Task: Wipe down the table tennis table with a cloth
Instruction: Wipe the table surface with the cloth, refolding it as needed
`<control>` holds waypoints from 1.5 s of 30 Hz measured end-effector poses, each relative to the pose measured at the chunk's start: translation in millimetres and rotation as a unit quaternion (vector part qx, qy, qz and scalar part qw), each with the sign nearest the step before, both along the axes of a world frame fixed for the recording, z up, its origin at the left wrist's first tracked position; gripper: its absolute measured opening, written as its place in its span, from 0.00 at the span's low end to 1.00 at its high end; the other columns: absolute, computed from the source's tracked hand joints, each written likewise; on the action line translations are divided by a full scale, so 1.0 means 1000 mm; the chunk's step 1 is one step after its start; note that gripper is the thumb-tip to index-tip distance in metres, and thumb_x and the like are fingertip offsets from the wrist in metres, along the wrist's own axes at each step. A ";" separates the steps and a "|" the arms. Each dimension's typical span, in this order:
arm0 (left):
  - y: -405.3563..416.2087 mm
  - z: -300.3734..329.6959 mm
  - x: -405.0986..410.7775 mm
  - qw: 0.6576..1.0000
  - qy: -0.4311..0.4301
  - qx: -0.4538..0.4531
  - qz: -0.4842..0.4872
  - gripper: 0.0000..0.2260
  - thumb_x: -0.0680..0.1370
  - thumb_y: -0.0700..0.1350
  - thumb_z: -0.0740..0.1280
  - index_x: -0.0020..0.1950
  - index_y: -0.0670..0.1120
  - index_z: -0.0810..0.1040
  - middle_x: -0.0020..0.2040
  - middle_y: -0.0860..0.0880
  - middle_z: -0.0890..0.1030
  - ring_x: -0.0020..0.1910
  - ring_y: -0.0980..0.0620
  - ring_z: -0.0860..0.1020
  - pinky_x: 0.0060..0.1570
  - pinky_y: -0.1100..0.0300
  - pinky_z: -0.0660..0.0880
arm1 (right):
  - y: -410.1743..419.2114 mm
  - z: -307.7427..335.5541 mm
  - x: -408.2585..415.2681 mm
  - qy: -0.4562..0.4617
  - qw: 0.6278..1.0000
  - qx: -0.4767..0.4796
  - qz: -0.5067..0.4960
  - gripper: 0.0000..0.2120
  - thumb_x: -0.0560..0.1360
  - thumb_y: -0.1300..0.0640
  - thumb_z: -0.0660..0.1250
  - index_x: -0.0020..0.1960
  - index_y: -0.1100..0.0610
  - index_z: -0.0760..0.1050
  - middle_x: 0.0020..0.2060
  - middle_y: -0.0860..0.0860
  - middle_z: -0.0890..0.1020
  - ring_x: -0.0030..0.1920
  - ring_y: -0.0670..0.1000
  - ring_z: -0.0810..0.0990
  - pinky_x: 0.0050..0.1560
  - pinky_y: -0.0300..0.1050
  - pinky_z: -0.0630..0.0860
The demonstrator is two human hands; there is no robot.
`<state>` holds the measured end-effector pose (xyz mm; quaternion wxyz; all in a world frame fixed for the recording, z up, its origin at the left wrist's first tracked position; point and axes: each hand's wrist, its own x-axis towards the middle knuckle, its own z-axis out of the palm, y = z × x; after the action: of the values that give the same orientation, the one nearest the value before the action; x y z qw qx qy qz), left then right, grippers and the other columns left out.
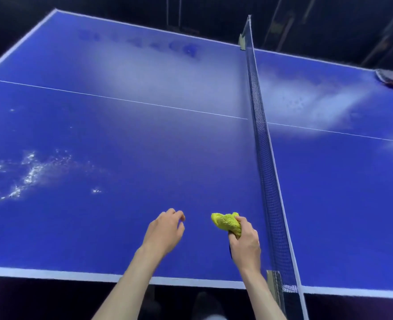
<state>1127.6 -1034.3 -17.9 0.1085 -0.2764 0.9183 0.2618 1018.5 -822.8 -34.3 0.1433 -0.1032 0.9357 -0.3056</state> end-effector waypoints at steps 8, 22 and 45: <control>-0.065 -0.025 -0.123 0.999 0.011 0.031 0.021 0.13 0.83 0.49 0.60 0.66 0.51 0.74 0.61 0.51 0.73 0.58 0.48 0.73 0.50 0.53 0.74 | -0.041 -0.012 -0.066 -0.022 0.999 0.014 -0.040 0.22 0.75 0.61 0.72 0.67 0.46 0.77 0.51 0.39 0.78 0.52 0.48 0.73 0.49 0.45 0.68; -0.118 -0.136 -0.302 0.992 -0.059 -0.042 0.100 0.25 0.85 0.56 0.50 0.82 0.62 0.51 0.84 0.53 0.45 0.83 0.48 0.45 0.80 0.44 0.52 | -0.159 -0.065 -0.372 0.062 0.997 -0.031 -0.034 0.22 0.73 0.60 0.71 0.65 0.45 0.79 0.59 0.44 0.82 0.57 0.54 0.79 0.48 0.48 0.71; -0.123 -0.126 -0.314 0.986 -0.104 -0.111 0.066 0.25 0.85 0.55 0.51 0.82 0.65 0.50 0.84 0.56 0.47 0.82 0.48 0.49 0.70 0.49 0.70 | -0.117 -0.148 -0.325 0.129 0.989 0.065 0.031 0.35 0.67 0.63 0.78 0.72 0.47 0.75 0.73 0.49 0.74 0.71 0.56 0.74 0.70 0.59 0.70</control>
<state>814.0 -1157.1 -143.8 0.1545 -0.3723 0.9053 0.1343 693.7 -940.1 -182.6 0.0374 -0.1610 0.9605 -0.2239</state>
